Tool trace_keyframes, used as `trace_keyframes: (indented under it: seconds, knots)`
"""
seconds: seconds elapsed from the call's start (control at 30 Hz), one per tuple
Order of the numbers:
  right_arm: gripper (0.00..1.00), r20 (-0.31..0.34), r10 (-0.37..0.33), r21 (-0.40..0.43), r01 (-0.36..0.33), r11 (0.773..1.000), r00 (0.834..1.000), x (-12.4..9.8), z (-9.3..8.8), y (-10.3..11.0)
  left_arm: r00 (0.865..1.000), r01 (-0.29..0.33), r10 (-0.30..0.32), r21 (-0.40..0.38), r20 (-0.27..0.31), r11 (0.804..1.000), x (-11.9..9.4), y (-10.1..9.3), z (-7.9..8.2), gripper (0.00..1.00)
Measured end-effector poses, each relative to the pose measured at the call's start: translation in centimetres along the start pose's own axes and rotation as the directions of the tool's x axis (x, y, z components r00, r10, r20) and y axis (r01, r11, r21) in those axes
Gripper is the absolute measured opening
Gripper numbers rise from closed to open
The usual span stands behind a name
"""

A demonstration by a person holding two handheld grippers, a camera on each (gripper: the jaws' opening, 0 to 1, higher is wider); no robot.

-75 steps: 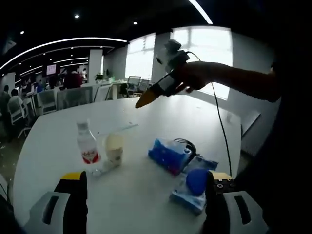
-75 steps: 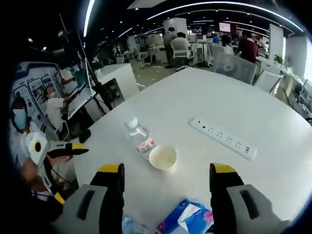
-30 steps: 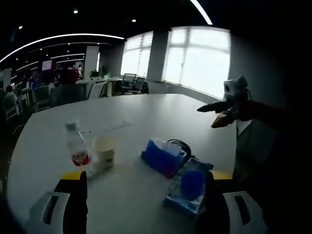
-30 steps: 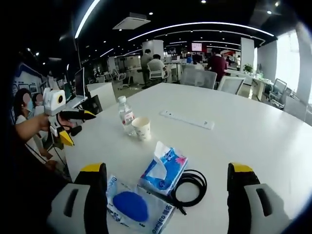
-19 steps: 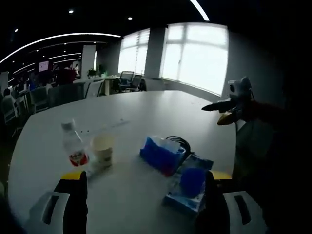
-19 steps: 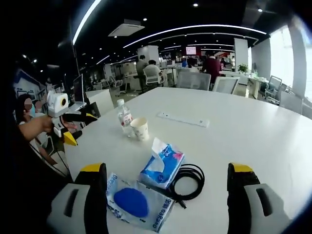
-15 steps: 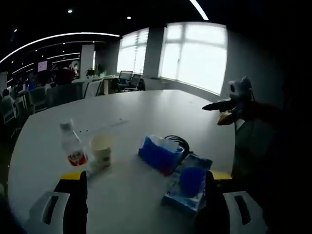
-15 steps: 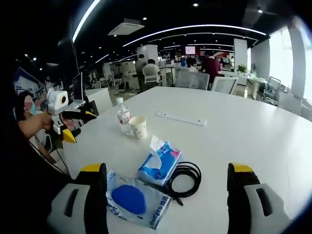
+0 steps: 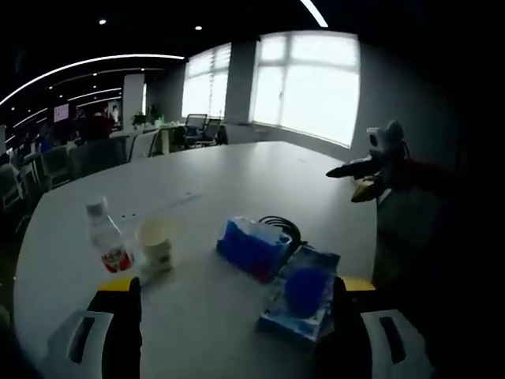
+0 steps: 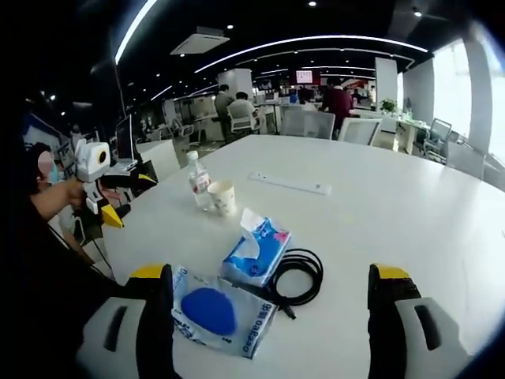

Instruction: Arrange the tabletop items into an orderly group along one side of the table until the central work area is clear of visible clutter.

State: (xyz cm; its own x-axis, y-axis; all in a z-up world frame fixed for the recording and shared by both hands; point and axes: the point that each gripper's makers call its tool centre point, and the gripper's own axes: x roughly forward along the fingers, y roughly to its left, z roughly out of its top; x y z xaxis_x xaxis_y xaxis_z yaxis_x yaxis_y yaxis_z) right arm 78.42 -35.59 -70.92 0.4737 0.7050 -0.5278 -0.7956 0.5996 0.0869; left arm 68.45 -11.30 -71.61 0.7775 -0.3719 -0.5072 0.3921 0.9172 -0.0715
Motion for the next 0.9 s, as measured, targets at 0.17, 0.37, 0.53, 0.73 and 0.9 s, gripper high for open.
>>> trace_keyframes:
  seconds: [0.17, 0.37, 0.53, 0.73, 0.9]
  knots:
    - [0.98, -0.021, -0.013, 0.012, 0.013, 1.000, 1.000, 0.4, -1.1, -0.4, 1.000, 0.004, -0.004, 0.006, -0.009, 1.000, 0.3, -0.7, -0.3, 1.00]
    - [0.96, -0.086, -0.008, 0.026, 0.011, 1.000, 0.996, 0.7, -3.7, -0.2, 0.999, 0.000, -0.001, -0.004, -0.037, 1.000, 0.6, -1.6, -1.9, 0.99]
    - [0.94, -0.110, -0.002, 0.054, 0.007, 0.999, 0.994, 0.9, -5.1, 0.0, 0.998, -0.005, 0.003, -0.020, -0.066, 1.000, 1.0, -2.3, -3.2, 0.97]
    - [0.90, -0.132, -0.001, 0.063, 0.010, 0.998, 0.991, 1.1, -7.0, 0.2, 0.997, -0.011, 0.008, -0.044, -0.082, 0.999, 1.5, -3.2, -4.3, 0.93]
    - [0.89, -0.163, 0.008, 0.061, 0.002, 0.998, 0.987, 1.6, -8.0, 0.5, 0.995, 0.004, -0.008, -0.035, -0.096, 0.999, 2.1, -4.1, -4.6, 0.92]
